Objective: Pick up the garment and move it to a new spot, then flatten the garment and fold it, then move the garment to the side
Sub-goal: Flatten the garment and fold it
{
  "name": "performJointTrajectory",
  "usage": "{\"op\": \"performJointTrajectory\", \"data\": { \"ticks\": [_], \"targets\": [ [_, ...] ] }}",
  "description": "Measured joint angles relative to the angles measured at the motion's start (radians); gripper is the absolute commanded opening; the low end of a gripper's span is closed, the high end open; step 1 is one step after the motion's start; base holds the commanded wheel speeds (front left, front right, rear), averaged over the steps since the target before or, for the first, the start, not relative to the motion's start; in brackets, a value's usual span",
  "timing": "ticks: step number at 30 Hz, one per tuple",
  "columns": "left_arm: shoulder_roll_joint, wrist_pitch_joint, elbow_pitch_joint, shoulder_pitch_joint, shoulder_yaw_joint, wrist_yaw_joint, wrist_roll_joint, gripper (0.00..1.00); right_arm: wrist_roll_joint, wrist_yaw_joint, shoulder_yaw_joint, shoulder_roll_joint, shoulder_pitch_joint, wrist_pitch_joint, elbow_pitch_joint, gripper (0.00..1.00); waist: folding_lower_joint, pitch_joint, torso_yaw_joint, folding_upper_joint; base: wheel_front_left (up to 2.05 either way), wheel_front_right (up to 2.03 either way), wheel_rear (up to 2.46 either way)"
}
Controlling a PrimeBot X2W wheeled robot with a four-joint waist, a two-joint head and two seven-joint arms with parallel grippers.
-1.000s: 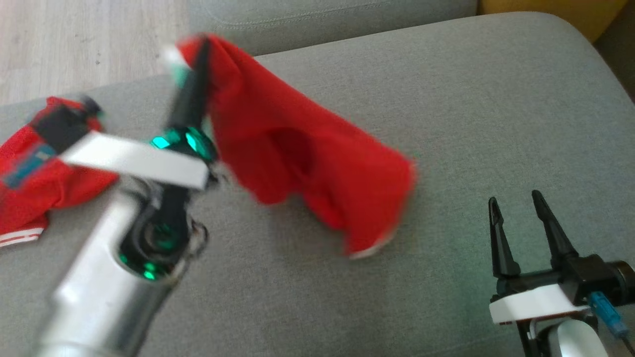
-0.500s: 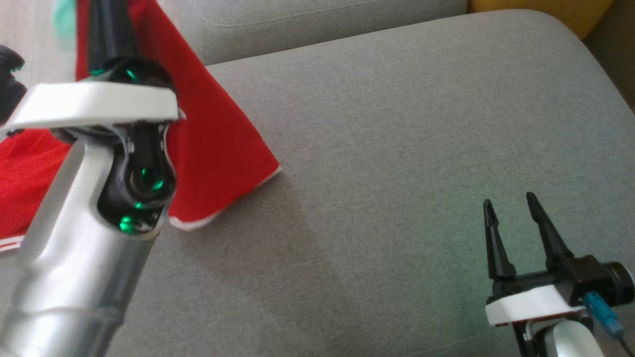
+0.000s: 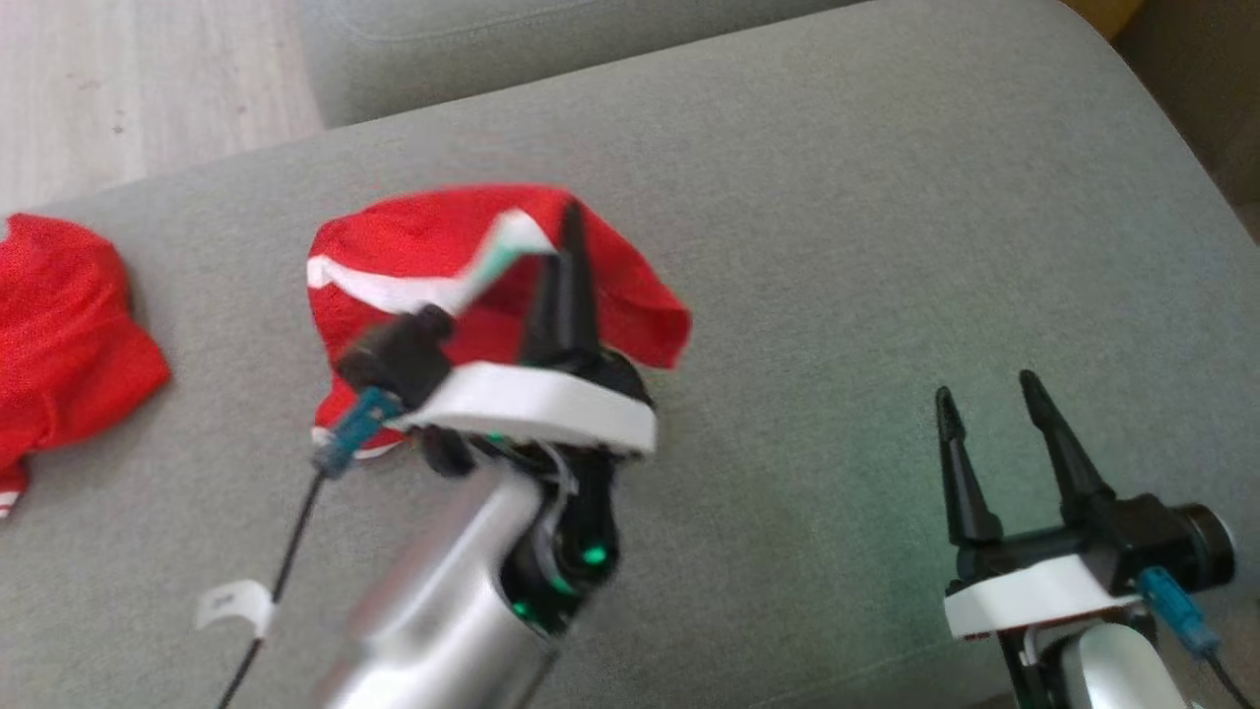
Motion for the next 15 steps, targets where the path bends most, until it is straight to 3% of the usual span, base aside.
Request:
{"op": "performJointTrajectory", "data": {
  "ticks": [6, 8, 9, 10, 11, 12, 15],
  "targets": [
    [0.001, 0.000, -0.001, 0.002, -0.124, -0.002, -0.164, 0.00, 0.010, 0.000, 0.026, 0.000, -0.028, 0.000, 0.008, 1.00, 0.0001, 0.017, -0.037, 0.0000, 0.00, 0.00, 0.00],
    [0.003, 0.000, -0.006, 0.002, -0.181, -0.009, -0.230, 0.16, 0.010, 0.000, 0.035, 0.000, -0.041, 0.000, 0.010, 1.00, 0.0001, 0.022, -0.050, 0.0000, 0.00, 0.00, 0.00],
    [0.003, 0.000, -0.012, 0.002, -0.218, -0.018, -0.269, 0.30, 0.010, 0.000, 0.038, 0.000, -0.044, 0.000, 0.010, 1.00, 0.0001, 0.024, -0.056, 0.0000, 0.00, 0.00, 0.00],
    [0.003, 0.000, -0.010, -0.002, -0.268, -0.021, -0.299, 0.48, 0.013, 0.000, 0.039, 0.000, -0.045, 0.000, 0.010, 1.00, 0.0001, 0.027, -0.062, 0.0000, 0.00, 0.00, 0.00],
    [0.004, 0.000, -0.005, -0.007, -0.326, -0.026, -0.324, 0.85, 0.018, 0.000, 0.041, 0.000, -0.045, 0.000, 0.011, 1.00, 0.0001, 0.029, -0.068, 0.0000, 0.00, 0.00, 0.00],
    [0.003, 0.002, 0.000, -0.013, -0.385, -0.036, -0.355, 1.00, 0.019, 0.000, 0.043, 0.000, -0.045, 0.000, 0.011, 1.00, 0.0001, 0.032, -0.073, 0.0000, 0.00, 0.00, 0.00],
    [0.003, 0.031, 0.020, -0.063, -0.532, -0.053, -0.424, 1.00, 0.027, 0.000, 0.043, 0.000, -0.045, 0.000, 0.012, 1.00, 0.0001, 0.046, -0.084, 0.0000, 0.00, 0.00, 0.00]
  ]
}}
